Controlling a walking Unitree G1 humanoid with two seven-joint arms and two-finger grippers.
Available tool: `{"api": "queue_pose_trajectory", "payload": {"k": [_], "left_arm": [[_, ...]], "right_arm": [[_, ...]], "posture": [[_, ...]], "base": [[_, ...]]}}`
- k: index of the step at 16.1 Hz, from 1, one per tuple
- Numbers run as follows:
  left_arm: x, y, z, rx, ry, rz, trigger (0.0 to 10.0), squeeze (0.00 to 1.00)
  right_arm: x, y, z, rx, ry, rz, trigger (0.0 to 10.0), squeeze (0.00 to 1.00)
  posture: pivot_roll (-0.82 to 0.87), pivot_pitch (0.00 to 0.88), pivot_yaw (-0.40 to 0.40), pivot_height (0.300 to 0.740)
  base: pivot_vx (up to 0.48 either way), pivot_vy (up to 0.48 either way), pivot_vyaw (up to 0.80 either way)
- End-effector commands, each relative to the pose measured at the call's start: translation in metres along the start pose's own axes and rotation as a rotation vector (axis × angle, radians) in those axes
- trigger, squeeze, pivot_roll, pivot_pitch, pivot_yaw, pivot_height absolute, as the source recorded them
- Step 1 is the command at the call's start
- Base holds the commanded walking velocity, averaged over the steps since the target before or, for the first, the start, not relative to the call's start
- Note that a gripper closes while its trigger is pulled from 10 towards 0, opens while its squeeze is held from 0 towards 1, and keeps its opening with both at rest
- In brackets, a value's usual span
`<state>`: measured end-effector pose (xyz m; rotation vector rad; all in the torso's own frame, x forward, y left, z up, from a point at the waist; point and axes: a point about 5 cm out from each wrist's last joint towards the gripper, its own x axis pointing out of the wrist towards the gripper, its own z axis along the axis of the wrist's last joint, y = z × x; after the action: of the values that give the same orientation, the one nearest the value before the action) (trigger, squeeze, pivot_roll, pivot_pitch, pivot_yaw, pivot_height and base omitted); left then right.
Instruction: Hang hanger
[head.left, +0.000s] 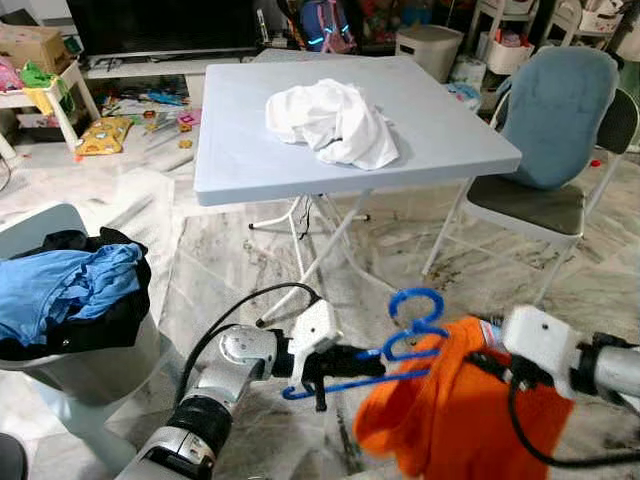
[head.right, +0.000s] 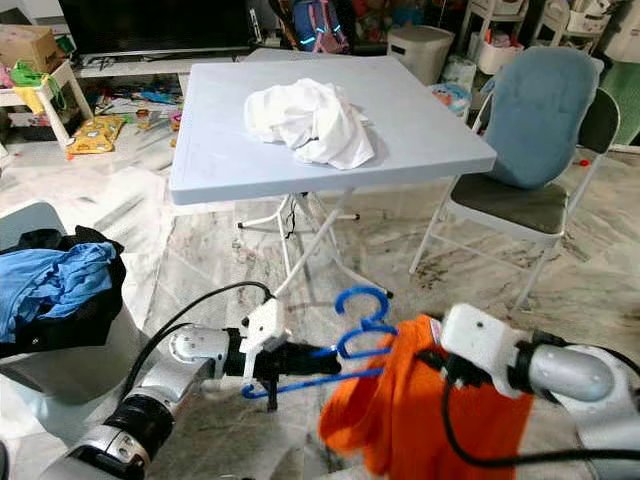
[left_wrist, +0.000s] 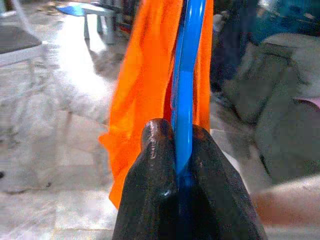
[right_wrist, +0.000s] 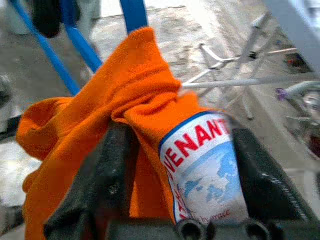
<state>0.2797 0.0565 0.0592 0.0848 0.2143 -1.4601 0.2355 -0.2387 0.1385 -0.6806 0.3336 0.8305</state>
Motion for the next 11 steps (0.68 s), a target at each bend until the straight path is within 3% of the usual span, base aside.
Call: {"api": "queue_pose_trajectory", "payload": {"k": [1, 4, 9, 11], "left_arm": [[-0.003, 0.006, 0.005, -0.01, -0.046, 0.068, 0.0, 0.0], [-0.002, 0.008, 0.007, -0.008, -0.046, 0.071, 0.0, 0.0], [-0.002, 0.017, 0.019, -0.004, -0.112, 0.154, 0.0, 0.0], [-0.001, 0.017, 0.021, -0.007, -0.12, 0.137, 0.0, 0.0]], "right_arm": [[-0.001, -0.008, -0.001, -0.01, 0.019, -0.057, 10.0, 1.0], [0.004, -0.012, -0.005, 0.001, 0.036, -0.148, 10.0, 1.0], [0.012, -0.004, -0.007, 0.126, 0.016, -0.315, 10.0, 1.0], [0.011, -0.011, -0.009, 0.144, 0.022, -0.416, 10.0, 1.0]], "posture": [[-0.03, 0.0, -0.023, 0.74], [-0.03, 0.0, -0.02, 0.74], [-0.03, 0.0, -0.011, 0.74], [-0.05, 0.0, -0.002, 0.74]], "base": [[0.0, 0.0, 0.0], [0.0, 0.0, 0.0], [0.0, 0.0, 0.0], [0.0, 0.0, 0.0]]}}
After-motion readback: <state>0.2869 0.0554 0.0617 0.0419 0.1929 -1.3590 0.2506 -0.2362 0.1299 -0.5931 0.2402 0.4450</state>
